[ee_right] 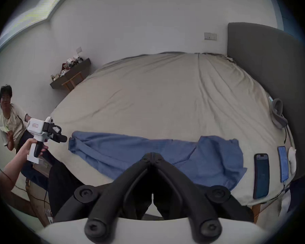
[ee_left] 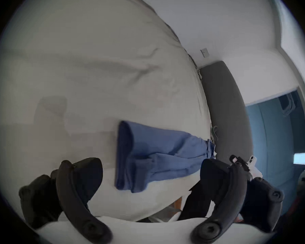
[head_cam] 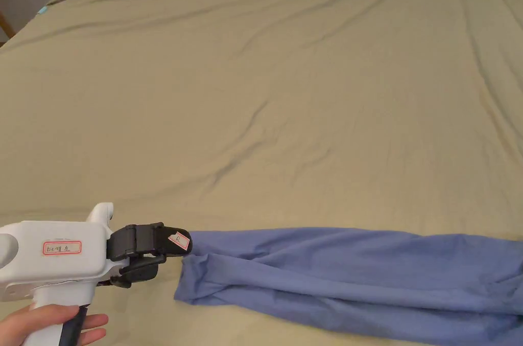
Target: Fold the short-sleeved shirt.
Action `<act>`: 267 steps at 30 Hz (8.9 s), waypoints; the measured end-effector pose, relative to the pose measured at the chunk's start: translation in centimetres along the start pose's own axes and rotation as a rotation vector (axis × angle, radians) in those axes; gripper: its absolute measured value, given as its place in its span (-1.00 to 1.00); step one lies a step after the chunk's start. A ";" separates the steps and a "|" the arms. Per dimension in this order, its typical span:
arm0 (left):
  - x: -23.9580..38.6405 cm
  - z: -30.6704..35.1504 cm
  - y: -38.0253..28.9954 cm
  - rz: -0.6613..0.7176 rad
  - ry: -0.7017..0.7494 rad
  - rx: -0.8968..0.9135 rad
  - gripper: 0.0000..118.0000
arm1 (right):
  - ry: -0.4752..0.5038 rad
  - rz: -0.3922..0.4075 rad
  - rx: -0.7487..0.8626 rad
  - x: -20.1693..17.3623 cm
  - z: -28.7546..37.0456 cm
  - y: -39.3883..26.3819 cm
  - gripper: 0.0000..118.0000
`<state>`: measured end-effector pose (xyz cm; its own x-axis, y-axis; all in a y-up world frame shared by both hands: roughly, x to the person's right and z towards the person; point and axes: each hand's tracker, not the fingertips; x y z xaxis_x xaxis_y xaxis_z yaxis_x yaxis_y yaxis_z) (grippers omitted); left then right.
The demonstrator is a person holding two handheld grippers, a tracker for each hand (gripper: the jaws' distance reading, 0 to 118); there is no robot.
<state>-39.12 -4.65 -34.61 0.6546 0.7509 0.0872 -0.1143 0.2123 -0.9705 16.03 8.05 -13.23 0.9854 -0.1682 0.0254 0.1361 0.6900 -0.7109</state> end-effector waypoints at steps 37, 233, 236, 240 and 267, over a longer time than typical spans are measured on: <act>18.7 -7.9 -1.3 -0.469 0.427 -0.044 -0.88 | 0.095 -0.077 0.126 3.6 2.0 1.0 -0.96; 7.4 16.6 10.0 -0.441 0.924 0.557 -1.00 | 0.289 0.127 -0.058 -5.7 -7.8 6.9 -0.96; 14.2 17.6 5.9 -0.438 0.704 0.833 -1.00 | 0.238 0.112 0.066 -3.7 -4.4 8.3 -0.96; 24.7 13.8 1.2 -0.687 0.794 0.995 -1.00 | 0.101 0.125 0.284 -0.9 1.8 11.3 -0.96; 41.4 4.4 -4.8 -0.801 0.595 1.017 1.00 | -0.285 0.154 0.782 5.0 13.3 15.6 1.00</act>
<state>-14.76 28.19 -25.38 0.9797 -0.1007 0.1733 0.1194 0.9877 -0.1012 24.47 27.28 -14.84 0.9725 0.0795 0.2189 -0.0741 0.9967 -0.0328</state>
